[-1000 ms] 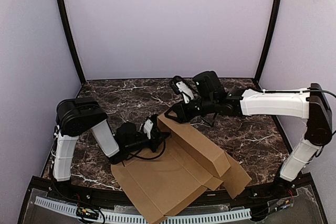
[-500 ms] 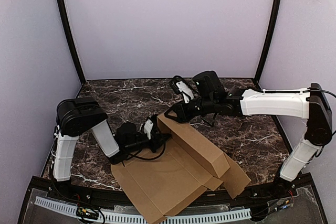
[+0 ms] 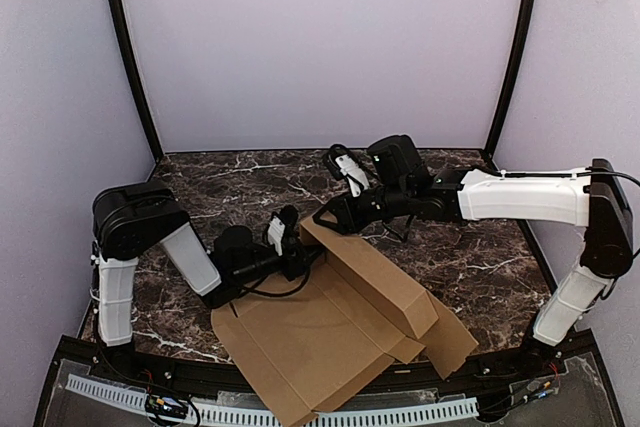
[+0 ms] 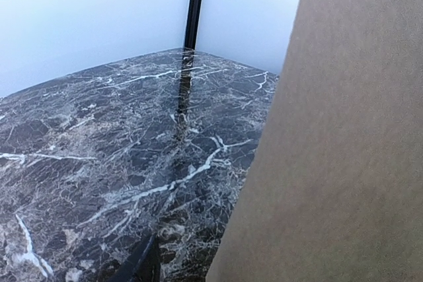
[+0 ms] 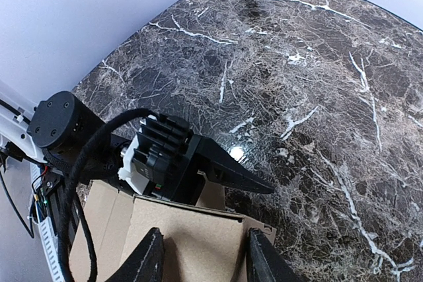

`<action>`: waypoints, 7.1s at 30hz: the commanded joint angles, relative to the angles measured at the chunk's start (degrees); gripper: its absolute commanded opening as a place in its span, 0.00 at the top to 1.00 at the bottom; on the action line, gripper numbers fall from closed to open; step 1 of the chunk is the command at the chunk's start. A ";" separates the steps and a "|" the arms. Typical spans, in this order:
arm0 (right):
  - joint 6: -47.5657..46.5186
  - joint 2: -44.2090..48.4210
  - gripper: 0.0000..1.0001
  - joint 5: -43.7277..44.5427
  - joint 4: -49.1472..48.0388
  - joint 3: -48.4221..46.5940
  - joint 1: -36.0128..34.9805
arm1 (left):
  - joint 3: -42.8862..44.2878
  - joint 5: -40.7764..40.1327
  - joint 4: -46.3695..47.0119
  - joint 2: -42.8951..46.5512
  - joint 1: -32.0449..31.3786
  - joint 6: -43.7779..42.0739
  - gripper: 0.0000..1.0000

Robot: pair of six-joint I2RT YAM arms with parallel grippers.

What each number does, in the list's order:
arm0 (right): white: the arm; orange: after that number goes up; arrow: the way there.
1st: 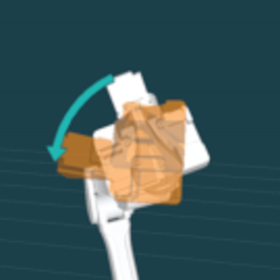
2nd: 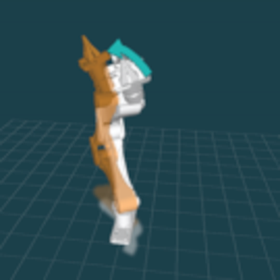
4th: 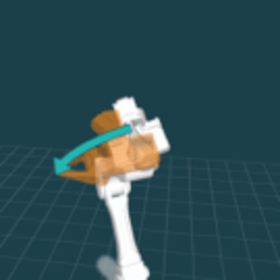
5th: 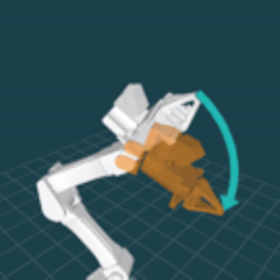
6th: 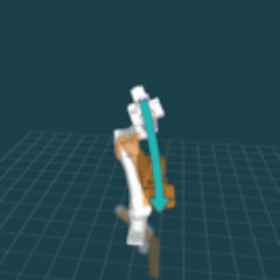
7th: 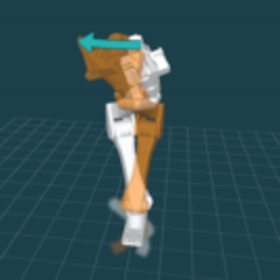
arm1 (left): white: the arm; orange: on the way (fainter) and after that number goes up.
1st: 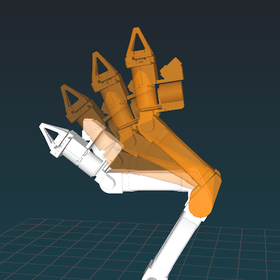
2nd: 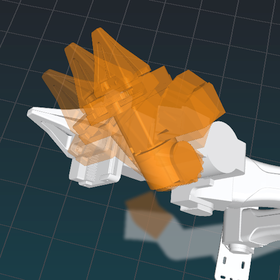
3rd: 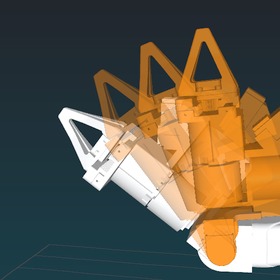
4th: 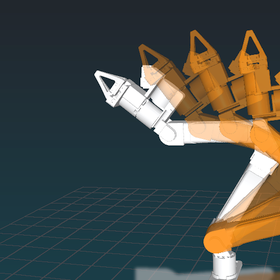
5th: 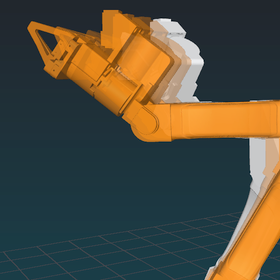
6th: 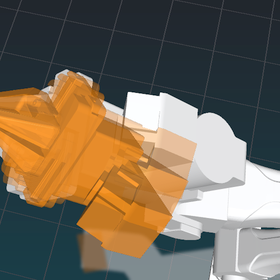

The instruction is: Fold the paper box

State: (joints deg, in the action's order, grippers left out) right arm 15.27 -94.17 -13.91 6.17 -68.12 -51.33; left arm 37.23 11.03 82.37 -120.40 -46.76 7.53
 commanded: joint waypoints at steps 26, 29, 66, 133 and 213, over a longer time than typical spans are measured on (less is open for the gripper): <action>-1.15 2.15 0.29 2.84 9.28 2.11 -0.33 | -1.11 -5.93 -3.73 6.96 0.27 -3.49 0.99; -1.53 3.98 0.13 3.97 10.16 1.76 0.20 | -2.43 -8.63 -4.94 8.65 0.20 -4.77 0.99; 5.66 18.22 0.23 10.45 24.42 -4.36 6.35 | -12.28 -50.18 -23.30 25.25 -2.03 6.49 0.99; 20.16 40.82 1.00 7.53 -4.50 39.39 5.10 | -13.01 -47.74 -43.80 41.41 -3.64 31.95 0.99; 2.76 36.19 1.00 10.01 18.89 11.34 -9.18 | -7.60 -42.96 -59.17 53.71 -2.54 27.23 0.99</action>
State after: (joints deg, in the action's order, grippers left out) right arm 14.46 -58.08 0.54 21.28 -57.25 -58.33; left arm 29.17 -28.16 23.11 -68.18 -49.65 34.44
